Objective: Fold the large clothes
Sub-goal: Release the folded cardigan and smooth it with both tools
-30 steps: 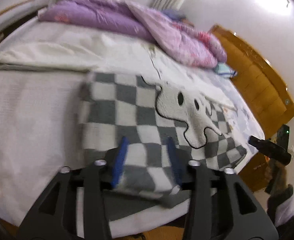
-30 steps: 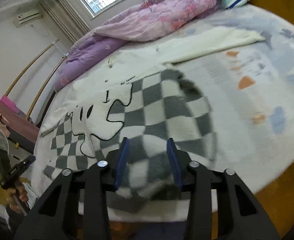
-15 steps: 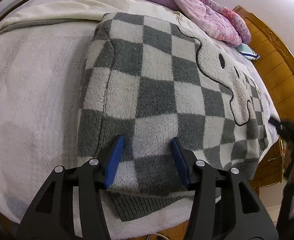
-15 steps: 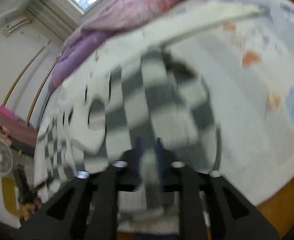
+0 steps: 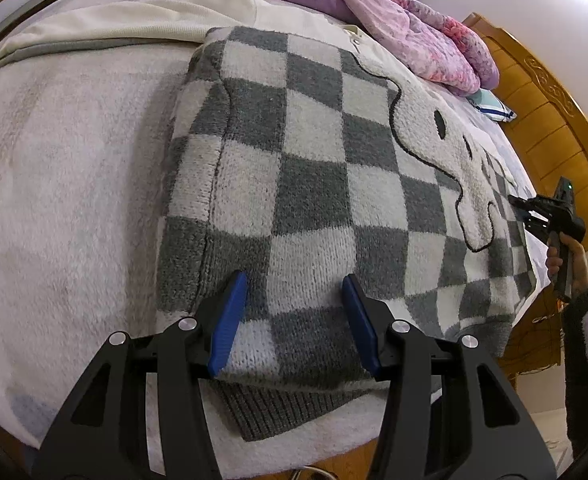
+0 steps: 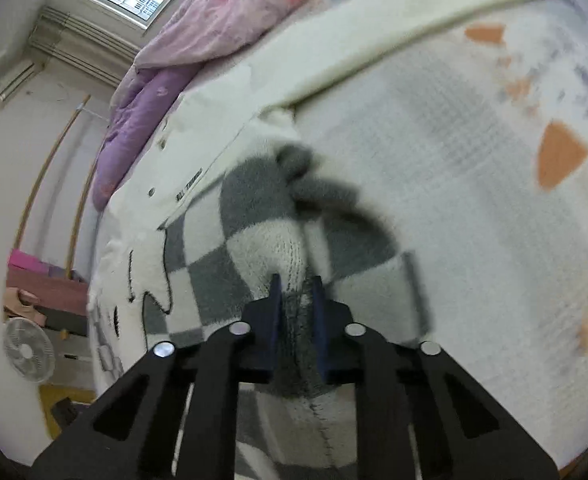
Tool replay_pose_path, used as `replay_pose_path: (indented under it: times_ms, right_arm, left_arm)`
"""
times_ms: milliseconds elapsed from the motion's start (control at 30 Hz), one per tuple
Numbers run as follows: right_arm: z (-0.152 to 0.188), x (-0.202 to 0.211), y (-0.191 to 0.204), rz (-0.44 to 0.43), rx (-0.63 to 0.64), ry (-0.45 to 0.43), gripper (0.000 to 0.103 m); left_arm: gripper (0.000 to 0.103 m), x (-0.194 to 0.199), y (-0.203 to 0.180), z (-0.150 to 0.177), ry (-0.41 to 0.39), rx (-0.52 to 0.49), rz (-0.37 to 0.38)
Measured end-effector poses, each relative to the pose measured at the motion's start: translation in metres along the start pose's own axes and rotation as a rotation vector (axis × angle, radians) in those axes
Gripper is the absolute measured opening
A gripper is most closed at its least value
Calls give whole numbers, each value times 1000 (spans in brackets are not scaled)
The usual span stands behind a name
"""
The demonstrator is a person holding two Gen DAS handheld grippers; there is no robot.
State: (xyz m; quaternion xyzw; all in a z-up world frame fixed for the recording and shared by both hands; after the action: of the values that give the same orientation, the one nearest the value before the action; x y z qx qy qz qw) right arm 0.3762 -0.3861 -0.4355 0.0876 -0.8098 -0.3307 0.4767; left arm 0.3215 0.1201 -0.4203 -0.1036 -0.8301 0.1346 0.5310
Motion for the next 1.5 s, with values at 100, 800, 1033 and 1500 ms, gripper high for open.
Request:
replay_pose_path:
  times_ms: [100,800,1033,1500]
  right_arm:
    - [8,-7,-14,15,-38,14,10]
    - [76,-87,234,5,344,111,2]
    - [84,-148,210,148,302,179,0]
    - [180,-83,173,114,225,228,0]
  left_arm:
    - [51,-1,2,0,3,-3,-1]
    - [67,33,25,-50,-83,126,6]
    - [72,21,67,-45,-46,246,-27]
    - [77,16,76,-14,11,324,41]
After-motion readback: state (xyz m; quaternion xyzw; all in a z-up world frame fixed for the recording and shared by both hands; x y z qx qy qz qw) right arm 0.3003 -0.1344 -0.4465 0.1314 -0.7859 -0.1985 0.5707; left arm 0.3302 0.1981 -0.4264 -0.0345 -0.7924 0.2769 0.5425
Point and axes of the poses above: each gripper's, at about its wrist camera, not at the fingertips, and x roughly against the way its jaws point, y to its left, z to its underside, the point moved 10 cm from there along -x, roughly the way its jaws point, and after that the axes turned 3 degrees about -z, right-handed, at the moved point
